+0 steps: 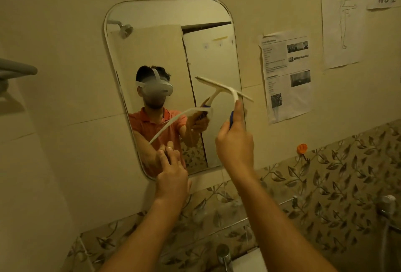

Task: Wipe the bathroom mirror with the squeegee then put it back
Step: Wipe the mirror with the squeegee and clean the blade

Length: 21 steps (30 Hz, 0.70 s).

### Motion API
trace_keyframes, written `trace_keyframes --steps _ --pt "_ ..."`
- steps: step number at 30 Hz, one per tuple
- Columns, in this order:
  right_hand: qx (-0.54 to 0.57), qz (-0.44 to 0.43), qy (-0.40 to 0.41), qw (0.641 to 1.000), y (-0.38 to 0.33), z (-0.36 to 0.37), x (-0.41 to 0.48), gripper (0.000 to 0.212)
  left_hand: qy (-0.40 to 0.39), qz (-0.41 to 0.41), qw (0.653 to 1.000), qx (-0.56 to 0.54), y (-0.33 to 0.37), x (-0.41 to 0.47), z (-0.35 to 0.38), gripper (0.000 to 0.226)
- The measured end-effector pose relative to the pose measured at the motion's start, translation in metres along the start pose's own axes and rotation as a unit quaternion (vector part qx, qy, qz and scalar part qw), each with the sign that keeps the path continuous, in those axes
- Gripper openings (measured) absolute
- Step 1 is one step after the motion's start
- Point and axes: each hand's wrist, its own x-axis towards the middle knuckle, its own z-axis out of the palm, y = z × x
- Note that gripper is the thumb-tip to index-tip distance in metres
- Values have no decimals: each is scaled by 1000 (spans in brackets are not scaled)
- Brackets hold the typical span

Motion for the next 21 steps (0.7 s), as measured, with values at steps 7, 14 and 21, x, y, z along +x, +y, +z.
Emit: trace_keyframes --steps 7,14,21 --pt "-31 22 -31 999 30 51 -88 68 5 -21 999 -33 -2 3 12 75" --pt "2 56 -75 996 50 51 -113 68 -16 -10 999 -27 0 1 9 88" --pt "91 58 24 994 51 -1 -48 61 -5 1 1000 -20 -1 0 0 97"
